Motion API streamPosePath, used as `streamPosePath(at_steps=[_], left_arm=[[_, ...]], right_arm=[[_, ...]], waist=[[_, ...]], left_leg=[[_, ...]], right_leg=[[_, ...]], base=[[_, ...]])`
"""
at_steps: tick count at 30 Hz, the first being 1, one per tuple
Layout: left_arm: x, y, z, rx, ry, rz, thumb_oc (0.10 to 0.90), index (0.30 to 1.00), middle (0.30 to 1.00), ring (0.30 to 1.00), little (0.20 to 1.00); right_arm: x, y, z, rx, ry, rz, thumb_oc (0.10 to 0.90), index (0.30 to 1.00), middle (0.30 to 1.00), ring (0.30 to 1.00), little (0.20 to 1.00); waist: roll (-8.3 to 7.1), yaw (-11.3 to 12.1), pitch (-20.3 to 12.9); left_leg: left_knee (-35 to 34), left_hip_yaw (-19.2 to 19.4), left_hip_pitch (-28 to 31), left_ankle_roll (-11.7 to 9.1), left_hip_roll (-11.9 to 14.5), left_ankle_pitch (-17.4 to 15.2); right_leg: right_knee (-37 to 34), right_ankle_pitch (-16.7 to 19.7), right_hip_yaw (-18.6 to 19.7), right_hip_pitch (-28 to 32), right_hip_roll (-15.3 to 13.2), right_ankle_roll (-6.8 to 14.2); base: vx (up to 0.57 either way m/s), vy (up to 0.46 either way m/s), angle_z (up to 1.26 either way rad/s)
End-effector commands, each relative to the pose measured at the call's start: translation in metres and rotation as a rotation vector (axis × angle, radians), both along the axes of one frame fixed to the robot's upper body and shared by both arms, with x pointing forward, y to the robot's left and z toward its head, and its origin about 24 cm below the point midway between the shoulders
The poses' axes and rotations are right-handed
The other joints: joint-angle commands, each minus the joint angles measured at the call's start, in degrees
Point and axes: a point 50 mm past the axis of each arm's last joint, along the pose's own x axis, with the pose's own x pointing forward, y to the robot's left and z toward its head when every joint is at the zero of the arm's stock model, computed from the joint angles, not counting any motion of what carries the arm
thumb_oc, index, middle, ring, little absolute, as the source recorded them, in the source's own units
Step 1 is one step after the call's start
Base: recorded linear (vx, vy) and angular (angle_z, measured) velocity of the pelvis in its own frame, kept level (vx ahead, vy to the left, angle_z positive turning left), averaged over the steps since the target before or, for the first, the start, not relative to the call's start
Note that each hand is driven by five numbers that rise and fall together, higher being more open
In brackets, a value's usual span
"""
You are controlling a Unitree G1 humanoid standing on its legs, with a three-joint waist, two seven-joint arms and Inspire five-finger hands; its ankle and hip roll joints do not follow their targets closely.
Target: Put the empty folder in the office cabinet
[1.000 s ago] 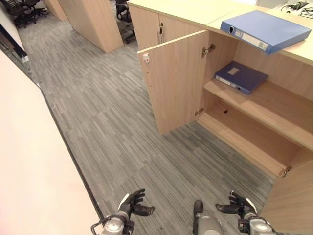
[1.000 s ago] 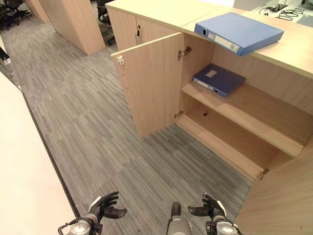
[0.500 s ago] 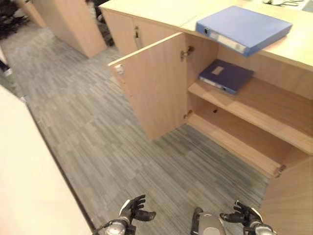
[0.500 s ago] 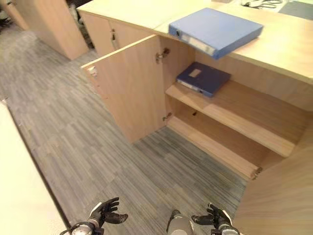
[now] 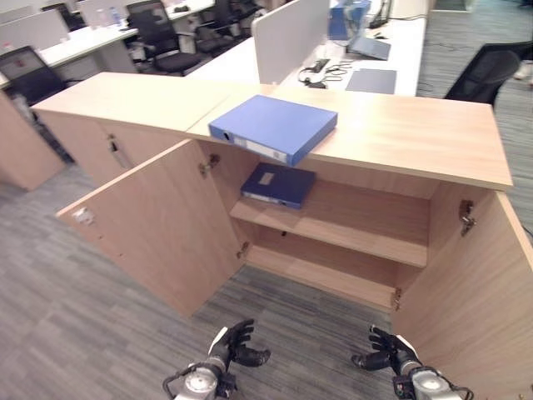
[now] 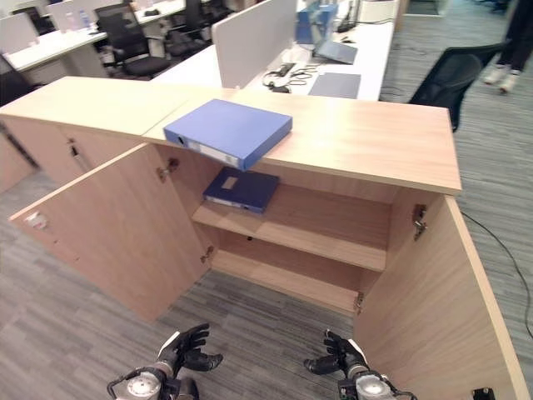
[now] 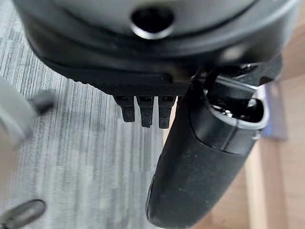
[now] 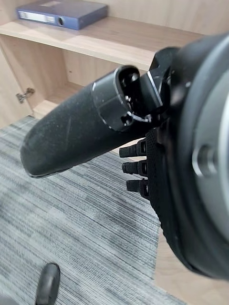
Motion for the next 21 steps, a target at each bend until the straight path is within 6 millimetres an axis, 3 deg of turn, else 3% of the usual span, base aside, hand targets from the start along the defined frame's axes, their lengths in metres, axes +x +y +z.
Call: streamPosePath(at_steps=[1,4,7,10,17,19,21], left_arm=[[0.039,0.001,0.027,0.015,-0.194,-0.014,0.800,0.900,0.900,0.900,0.900],[0.023,0.013,0.016,0.032,-0.126,0.043,0.800,0.900,0.900,0.900,0.900],[0.012,0.018,0.009,0.043,-0.083,0.061,0.800,0.900,0.900,0.900,0.900],[0.009,0.022,0.007,0.054,-0.069,0.067,0.800,0.900,0.900,0.900,0.900],[0.009,0.022,0.006,0.076,-0.053,0.026,0.800,0.900,0.900,0.900,0.900],[0.016,0.021,0.009,0.086,-0.070,0.002,0.800,0.900,0.900,0.900,0.900],[0.024,0.021,0.013,0.090,-0.089,-0.009,0.800,0.900,0.900,0.900,0.900]], right_arm=[[0.023,-0.008,0.021,-0.043,-0.139,0.058,0.800,0.900,0.900,0.900,0.900],[0.004,-0.011,0.007,-0.049,-0.043,0.028,0.800,0.900,0.900,0.900,0.900],[-0.004,-0.009,0.000,-0.048,0.001,0.037,0.800,0.900,0.900,0.900,0.900],[-0.008,-0.007,-0.003,-0.039,0.019,0.030,0.800,0.900,0.900,0.900,0.900],[-0.009,-0.006,-0.007,-0.026,0.044,-0.008,0.800,0.900,0.900,0.900,0.900],[-0.002,-0.003,-0.005,-0.030,0.026,0.016,0.800,0.900,0.900,0.900,0.900],[0.008,0.001,-0.001,-0.030,-0.008,0.030,0.800,0.900,0.900,0.900,0.900]], waist=[[0.82,1.97,1.64],[1.05,3.57,1.24],[1.26,4.51,-0.73],[0.50,5.08,-1.94],[-1.96,5.18,-4.55],[-1.79,5.20,-4.19],[-0.65,4.94,-3.17]], left_leg=[[3.18,1.22,1.50,-0.82,0.82,1.16],[1.74,2.10,-2.65,-0.43,1.35,2.19],[1.24,0.68,-1.51,-0.52,1.05,3.22],[1.63,0.53,-1.02,-0.59,0.30,3.95],[5.85,6.60,-1.53,3.30,-4.40,-0.74],[5.86,8.24,-0.74,4.48,-5.34,-2.49],[5.54,9.32,0.52,5.04,-4.71,-3.74]], right_leg=[[0.77,-4.46,-2.44,-0.52,-7.53,8.14],[4.42,-10.10,4.83,4.27,-5.65,7.16],[4.57,-11.16,6.78,5.71,-6.13,7.94],[4.95,-10.63,7.80,5.95,-7.60,9.08],[9.81,-0.62,7.24,1.59,-13.21,15.34],[15.30,2.81,5.25,-1.39,-13.03,17.47],[23.39,6.32,1.51,-5.70,-11.61,17.98]], base=[[0.44,-0.047,-0.48],[0.66,-0.005,-0.70],[0.48,0.045,-1.18],[0.41,0.087,-0.96],[0.25,0.117,-0.29],[0.18,0.139,-0.06],[0.11,0.106,0.00]])
